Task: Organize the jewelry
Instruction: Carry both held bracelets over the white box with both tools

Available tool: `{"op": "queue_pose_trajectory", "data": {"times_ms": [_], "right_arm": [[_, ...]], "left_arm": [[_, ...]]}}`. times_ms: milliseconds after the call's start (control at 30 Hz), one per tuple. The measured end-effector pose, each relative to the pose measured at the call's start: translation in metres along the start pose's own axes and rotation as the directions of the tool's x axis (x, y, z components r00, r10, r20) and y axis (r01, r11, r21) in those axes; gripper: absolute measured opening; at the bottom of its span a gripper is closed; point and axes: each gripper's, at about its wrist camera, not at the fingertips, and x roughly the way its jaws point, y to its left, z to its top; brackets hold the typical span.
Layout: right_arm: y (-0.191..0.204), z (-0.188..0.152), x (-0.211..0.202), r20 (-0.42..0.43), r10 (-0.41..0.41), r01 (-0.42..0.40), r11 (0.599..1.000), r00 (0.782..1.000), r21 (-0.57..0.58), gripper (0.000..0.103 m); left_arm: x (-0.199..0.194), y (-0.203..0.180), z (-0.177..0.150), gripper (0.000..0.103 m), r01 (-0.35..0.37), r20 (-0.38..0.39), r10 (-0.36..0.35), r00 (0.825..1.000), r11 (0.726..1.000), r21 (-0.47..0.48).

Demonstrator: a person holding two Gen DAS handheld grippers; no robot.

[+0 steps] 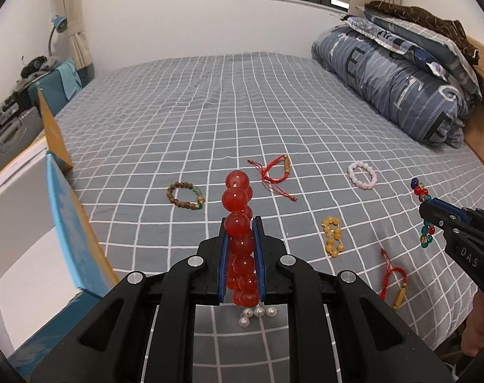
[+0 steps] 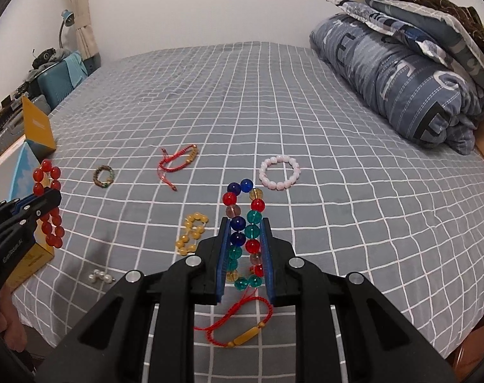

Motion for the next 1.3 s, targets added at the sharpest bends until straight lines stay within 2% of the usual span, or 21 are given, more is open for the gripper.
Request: {"op": "queue_pose_trajectory", "data": {"times_ms": [467,767,867,933,1300], "right_arm": [[0.042,0.008,-0.035,0.044,0.044,-0.043,0.998,0.998,-0.04,0.018],[0.075,0.008,-0.048,0.052,0.072,-0.067,0.994,0.996,-0.086,0.018],[0.089,0.011,-0.054,0.059,0.087,-0.08,0.992,0.994,-0.1,0.018],[0.101,0.014,-0.056,0.06,0.098,-0.09,0.99,0.993,-0.11,0.018],[0.159,0.029,-0.058,0.061,0.175,-0.163,0.974,0.983,-0.159,0.018]], "left_arm": [[-0.051,0.024,-0.002,0.013,-0.036,0.048,0.037,0.998,0.999,-0.026],[-0.079,0.058,-0.008,0.013,-0.079,0.058,0.084,0.995,0.993,-0.088],[-0.085,0.069,-0.011,0.013,-0.08,0.027,0.083,0.996,0.99,-0.113],[-0.087,0.075,-0.015,0.013,-0.106,0.023,0.11,0.994,0.988,-0.113],[-0.127,0.12,-0.016,0.013,-0.133,0.064,0.148,0.987,0.973,-0.191]]}}
